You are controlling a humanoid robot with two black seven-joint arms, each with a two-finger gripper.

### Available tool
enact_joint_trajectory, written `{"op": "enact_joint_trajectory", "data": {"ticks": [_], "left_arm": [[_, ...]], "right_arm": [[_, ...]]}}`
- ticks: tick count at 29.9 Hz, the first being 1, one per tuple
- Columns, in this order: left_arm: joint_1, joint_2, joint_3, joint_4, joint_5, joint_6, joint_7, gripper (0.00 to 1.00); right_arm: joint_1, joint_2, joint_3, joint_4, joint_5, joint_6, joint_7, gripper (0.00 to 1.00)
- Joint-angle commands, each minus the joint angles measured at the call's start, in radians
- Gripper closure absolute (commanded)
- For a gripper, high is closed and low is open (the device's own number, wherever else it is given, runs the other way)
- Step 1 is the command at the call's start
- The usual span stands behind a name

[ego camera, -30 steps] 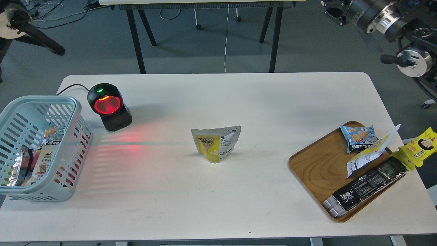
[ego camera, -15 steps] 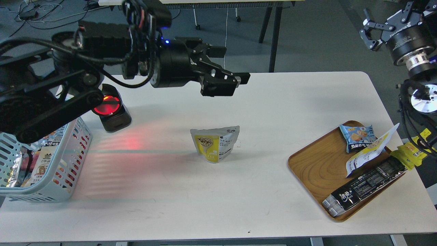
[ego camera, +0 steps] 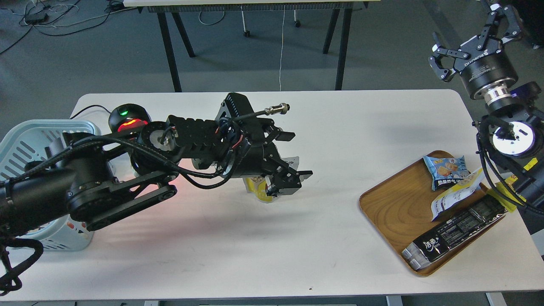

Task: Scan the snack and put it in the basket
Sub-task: 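Grasp the yellow-and-white pouch with the left gripper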

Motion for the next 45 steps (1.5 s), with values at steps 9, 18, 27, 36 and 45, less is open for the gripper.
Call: {"op": "enact_joint_trajectory", "data": {"ticks": [9,18,27,36,45], "left_arm": [[0.001,0.008,0.030,0.075,0.001,0.000,-0.010,0.56],[0.004,0.012,0.045,0.092,0.001,0.000,-0.012,0.59],[0.004,0.051,0.045,0.091,0.001,0.000,-0.013,0.94],[0.003,0.072,0.037,0.071,0.001,0.000,-0.021,1.00],[0.004,0.276,-0.068,-0.038,0.001,0.000,-0.130,1.00]], "right_arm": [[-0.033,0.002,0.026,0.001,0.000,0.022,0.000,0.01],[-0.034,0.005,0.045,-0.006,0.000,0.022,0.000,0.01],[-0.036,0.008,0.046,-0.007,0.001,0.022,0.000,0.01],[-0.039,0.007,0.057,-0.010,0.000,0.022,0.000,0.01],[-0.040,-0.004,0.071,-0.009,0.000,0.022,0.000,0.01]]}}
